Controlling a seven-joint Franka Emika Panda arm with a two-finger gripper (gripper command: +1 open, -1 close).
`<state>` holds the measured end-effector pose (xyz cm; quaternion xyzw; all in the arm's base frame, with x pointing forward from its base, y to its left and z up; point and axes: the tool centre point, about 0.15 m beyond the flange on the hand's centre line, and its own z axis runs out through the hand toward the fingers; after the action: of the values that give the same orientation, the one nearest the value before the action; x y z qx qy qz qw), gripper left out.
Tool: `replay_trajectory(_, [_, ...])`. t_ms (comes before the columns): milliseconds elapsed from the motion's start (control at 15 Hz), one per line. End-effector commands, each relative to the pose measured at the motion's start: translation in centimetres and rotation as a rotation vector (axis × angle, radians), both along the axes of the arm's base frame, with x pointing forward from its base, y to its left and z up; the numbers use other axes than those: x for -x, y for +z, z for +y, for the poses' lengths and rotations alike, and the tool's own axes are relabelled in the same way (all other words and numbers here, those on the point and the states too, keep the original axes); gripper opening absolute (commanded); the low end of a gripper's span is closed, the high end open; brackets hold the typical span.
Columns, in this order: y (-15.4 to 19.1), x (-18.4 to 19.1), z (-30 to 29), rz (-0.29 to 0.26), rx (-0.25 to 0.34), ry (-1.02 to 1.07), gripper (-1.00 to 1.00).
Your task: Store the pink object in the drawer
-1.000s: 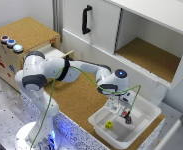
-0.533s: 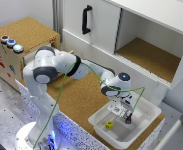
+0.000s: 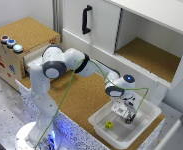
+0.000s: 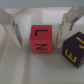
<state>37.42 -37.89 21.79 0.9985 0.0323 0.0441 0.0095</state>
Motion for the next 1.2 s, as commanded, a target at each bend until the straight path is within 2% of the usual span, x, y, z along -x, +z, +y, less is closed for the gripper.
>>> replay_trajectory(0, [-0.2, 0.1, 0.1, -0.045, -0.023, 0.013, -1.0])
replay_trajectory(333, [2.4, 0.5, 0.6, -0.067, 0.004, -0.003, -1.0])
replay_trajectory(533, [6.2, 0.5, 1.8, -0.104, 0.013, -0.019, -1.0])
replay_trajectory(867, [14.8, -0.3, 4.4, -0.247, 0.022, -0.034, -1.0])
replay_trajectory(1000, [18.2, -1.1, 6.8, -0.292, 0.029, 0.001, -1.0])
replay_trajectory(1133, [20.1, -1.8, 9.7, -0.308, 0.017, 0.037, -1.0])
